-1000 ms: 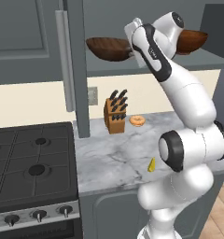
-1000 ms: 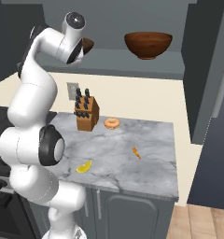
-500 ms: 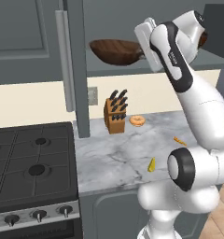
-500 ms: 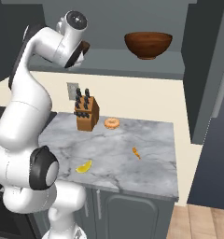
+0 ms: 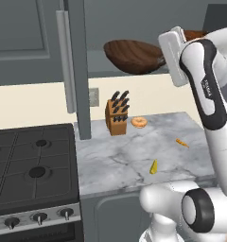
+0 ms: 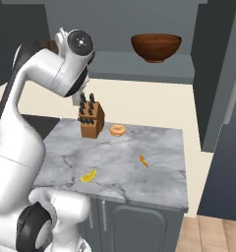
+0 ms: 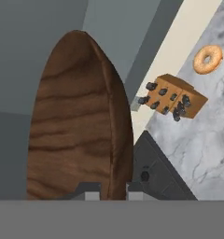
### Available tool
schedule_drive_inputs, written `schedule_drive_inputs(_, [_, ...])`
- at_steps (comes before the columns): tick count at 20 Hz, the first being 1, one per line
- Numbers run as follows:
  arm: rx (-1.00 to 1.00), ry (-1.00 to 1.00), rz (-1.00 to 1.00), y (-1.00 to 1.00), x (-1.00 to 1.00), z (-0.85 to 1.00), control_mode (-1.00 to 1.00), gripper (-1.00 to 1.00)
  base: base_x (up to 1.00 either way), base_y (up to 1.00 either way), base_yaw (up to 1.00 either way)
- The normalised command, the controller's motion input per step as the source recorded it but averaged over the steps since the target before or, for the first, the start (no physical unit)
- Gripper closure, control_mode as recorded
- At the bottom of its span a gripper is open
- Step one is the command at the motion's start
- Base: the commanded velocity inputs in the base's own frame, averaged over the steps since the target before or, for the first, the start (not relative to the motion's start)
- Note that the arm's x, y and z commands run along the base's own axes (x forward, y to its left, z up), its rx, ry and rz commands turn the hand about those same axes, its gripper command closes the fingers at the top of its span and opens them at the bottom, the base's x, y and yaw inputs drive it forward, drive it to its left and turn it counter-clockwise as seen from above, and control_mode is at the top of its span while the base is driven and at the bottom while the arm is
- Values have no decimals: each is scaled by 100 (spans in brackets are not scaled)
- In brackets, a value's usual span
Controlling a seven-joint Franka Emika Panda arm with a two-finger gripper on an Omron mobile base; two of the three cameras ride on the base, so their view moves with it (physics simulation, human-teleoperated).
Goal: Pick both bowls and place them on the counter. Then place the lemon wedge in one bowl and place the shrimp in the other bowl.
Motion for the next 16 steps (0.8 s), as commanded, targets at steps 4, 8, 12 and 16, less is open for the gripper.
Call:
schedule_drive_inputs(4, [0, -1, 0, -26, -88, -23, -100, 100, 0, 0, 0])
schedule_drive_inputs(8, [0, 6, 0, -17, -75, -36, -100, 100, 0, 0, 0])
schedule_drive_inputs(12, [0, 10, 0, -15, -63, -40, -100, 100, 0, 0, 0])
schedule_drive_inputs(16, [-5, 17, -3, 7, -20, -72, -100, 100, 0, 0, 0])
